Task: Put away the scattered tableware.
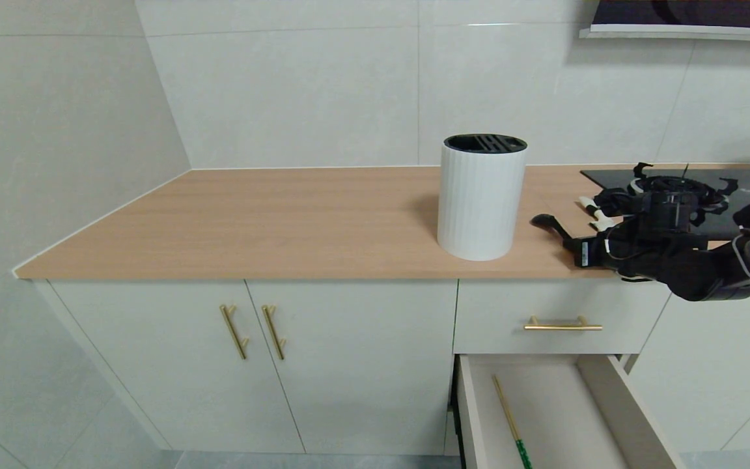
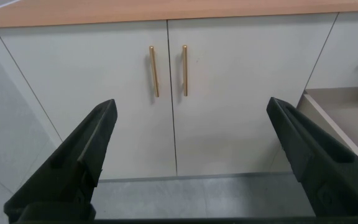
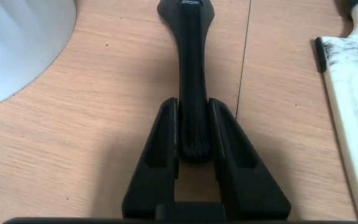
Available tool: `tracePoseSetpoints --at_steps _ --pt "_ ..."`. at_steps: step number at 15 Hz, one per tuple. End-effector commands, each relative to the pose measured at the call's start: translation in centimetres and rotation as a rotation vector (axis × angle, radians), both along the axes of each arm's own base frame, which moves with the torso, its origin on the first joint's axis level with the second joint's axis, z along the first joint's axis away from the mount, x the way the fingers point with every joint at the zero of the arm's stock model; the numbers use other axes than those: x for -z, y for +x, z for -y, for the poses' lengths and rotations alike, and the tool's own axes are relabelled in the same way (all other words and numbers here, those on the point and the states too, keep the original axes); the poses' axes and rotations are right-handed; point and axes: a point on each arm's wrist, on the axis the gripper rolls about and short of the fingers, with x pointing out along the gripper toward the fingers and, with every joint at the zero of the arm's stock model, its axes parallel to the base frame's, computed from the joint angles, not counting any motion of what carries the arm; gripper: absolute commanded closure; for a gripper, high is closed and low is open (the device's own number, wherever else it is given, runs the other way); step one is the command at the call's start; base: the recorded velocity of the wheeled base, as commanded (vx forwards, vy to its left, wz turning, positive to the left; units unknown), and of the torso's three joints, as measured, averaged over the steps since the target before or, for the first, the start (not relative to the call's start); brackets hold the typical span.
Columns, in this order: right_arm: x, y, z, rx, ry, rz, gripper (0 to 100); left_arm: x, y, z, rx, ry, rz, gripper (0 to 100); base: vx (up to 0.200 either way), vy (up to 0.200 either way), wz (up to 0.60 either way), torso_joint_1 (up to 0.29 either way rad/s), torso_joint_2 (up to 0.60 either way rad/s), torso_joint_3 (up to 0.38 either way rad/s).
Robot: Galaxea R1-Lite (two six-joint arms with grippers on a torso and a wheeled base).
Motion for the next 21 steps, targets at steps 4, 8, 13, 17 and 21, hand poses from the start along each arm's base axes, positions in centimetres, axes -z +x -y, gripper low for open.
tracePoseSetpoints --at_steps 4,8,13,17,21 --pt "-1.0 -0.5 0.0 -0.001 0.001 0.008 100 0.0 0.0 0.0 0.000 0.000 0.000 0 0.000 0.000 0.00 0.000 0.00 0.000" --pt "-4.9 -3.1 -0.5 0.011 0.071 -0.053 100 0.0 0.0 0.0 0.000 0.000 0.000 0 0.000 0.000 0.00 0.000 0.00 0.000" --pt "-10.6 -8.4 -0.6 0.057 0.203 -0.124 100 0.0 0.0 0.0 0.000 0.000 0.000 0 0.000 0.000 0.00 0.000 0.00 0.000" --pt "-11.1 -13.3 -0.7 0.075 0.250 -0.238 100 0.0 0.0 0.0 0.000 0.000 0.000 0 0.000 0.000 0.00 0.000 0.00 0.000" --pt "-8.3 -17.4 -0.5 0.064 0.192 -0.331 100 0.0 0.0 0.0 0.000 0.000 0.000 0 0.000 0.000 0.00 0.000 0.00 0.000"
